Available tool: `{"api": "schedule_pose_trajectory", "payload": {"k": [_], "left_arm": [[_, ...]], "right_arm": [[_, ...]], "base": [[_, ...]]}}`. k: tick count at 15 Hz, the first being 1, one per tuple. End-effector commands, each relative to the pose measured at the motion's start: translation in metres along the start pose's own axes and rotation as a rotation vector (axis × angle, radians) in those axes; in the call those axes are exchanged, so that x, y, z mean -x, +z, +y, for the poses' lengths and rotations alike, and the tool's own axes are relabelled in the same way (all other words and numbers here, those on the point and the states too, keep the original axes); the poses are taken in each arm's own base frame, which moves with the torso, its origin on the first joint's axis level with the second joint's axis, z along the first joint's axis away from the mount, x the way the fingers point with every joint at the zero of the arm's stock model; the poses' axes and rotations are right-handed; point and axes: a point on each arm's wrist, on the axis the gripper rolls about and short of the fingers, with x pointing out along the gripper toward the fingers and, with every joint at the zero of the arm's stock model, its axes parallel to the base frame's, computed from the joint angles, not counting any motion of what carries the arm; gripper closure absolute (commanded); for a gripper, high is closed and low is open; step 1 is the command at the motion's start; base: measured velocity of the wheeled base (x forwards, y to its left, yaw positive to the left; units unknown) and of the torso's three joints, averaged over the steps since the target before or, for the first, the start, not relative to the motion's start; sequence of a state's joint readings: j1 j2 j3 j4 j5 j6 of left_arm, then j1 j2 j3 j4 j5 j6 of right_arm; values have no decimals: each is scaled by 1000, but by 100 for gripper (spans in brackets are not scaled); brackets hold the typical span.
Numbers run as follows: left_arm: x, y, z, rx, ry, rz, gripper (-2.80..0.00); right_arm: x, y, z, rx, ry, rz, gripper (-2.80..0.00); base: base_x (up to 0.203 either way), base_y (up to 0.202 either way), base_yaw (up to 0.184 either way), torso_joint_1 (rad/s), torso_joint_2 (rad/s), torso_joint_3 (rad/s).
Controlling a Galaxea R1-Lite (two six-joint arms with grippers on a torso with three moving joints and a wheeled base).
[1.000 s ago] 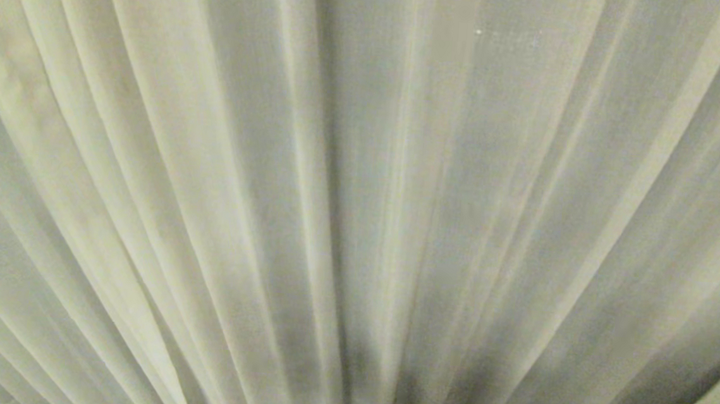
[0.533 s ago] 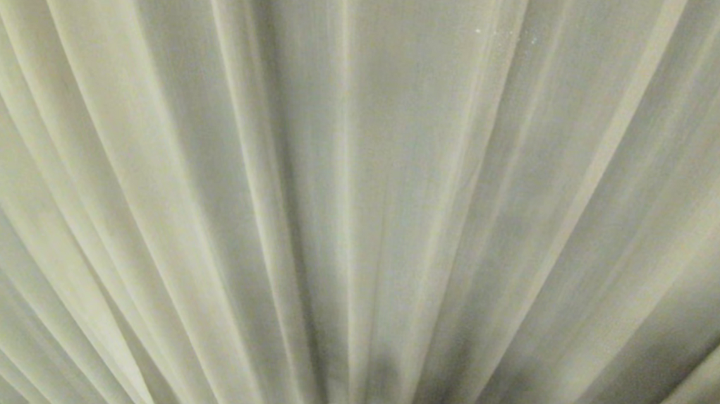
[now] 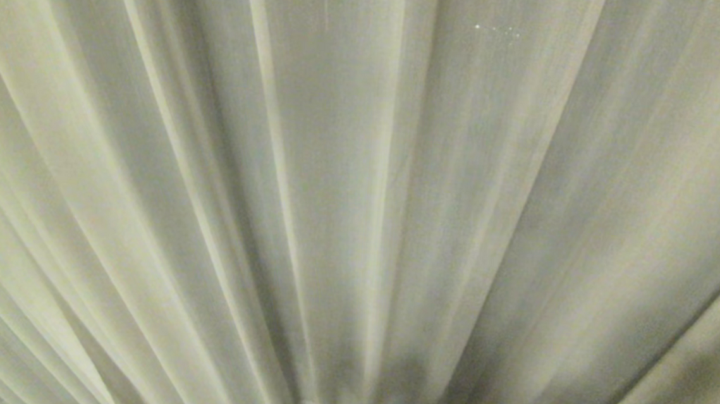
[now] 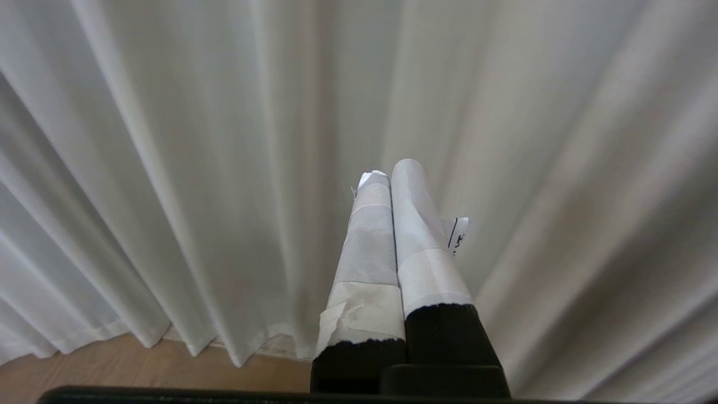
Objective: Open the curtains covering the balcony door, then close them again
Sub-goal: Close the outer curtains on both sides
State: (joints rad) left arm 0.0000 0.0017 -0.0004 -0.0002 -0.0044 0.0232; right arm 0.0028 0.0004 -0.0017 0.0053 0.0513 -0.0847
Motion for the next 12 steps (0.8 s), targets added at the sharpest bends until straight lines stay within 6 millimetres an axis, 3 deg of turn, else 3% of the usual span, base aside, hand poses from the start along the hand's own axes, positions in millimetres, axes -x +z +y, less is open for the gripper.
{"api": "schedule_pose_trajectory", "payload": {"k": [1,6,12], "left_arm": [[0,0,0,0,0,-1,0],[0,0,0,2,9,-1,0],[0,0,0,2,9,-1,0]], "right_arm": [[0,0,0,1,1,0,0],[0,0,0,1,0,1,0],[0,0,0,1,1,0,0]], "base": [[0,-196,-3,-1,2,4],[0,-171,-1,3,2,2],[0,-11,0,0,1,1]]}}
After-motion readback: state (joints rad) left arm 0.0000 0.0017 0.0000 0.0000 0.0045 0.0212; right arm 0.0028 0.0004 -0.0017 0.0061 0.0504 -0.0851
